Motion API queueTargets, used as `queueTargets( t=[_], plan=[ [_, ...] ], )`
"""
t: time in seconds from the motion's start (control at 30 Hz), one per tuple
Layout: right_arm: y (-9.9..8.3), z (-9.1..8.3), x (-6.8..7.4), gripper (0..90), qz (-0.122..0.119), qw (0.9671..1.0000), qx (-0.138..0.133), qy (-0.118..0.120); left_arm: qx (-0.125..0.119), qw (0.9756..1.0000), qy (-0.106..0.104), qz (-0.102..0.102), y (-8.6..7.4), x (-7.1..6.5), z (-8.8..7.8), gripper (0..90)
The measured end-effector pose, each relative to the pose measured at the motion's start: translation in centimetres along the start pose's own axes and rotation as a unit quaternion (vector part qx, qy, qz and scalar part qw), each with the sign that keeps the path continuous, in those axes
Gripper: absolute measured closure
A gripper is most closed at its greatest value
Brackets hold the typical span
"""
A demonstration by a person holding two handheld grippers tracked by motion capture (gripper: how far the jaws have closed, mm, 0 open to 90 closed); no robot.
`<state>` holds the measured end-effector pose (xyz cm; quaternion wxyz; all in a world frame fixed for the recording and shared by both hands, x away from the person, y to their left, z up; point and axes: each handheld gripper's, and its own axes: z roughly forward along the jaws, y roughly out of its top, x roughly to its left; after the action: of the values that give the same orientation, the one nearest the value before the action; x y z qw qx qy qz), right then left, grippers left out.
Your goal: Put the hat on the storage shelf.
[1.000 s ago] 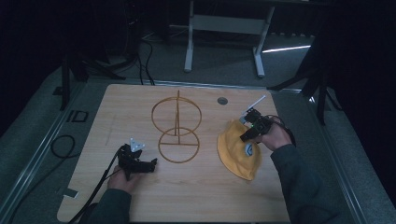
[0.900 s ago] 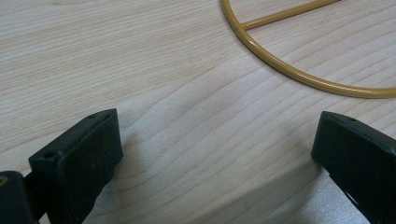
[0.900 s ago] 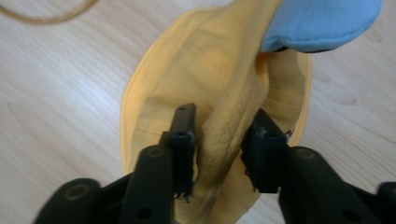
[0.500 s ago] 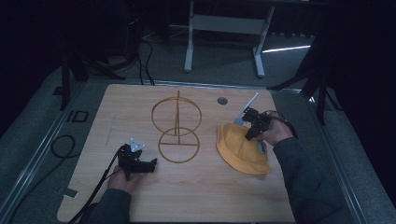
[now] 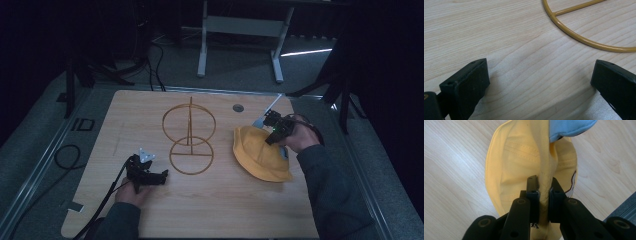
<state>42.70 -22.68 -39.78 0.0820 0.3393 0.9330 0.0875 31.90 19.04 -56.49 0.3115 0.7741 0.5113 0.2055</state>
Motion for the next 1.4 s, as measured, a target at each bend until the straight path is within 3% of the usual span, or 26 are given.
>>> queueTargets(
  t=[0.6,0.93,1.4],
  plan=[
    [0.4,-3.9,0.7,83.3,-0.014,0.9976,-0.064,-0.022,0.001,1.0,0.0,0.0,0.0,0.0,0.0,1.9],
    [0.4,-6.1,0.7,83.3,-0.013,0.9938,-0.105,-0.035,0.001,1.0,0.0,0.0,0.0,0.0,0.0,1.9],
    [0.5,-8.5,0.4,83.3,-0.01,0.9889,-0.144,-0.036,0.0,1.0,0.0,-0.002,0.0,0.0,0.0,1.9]
  ],
)
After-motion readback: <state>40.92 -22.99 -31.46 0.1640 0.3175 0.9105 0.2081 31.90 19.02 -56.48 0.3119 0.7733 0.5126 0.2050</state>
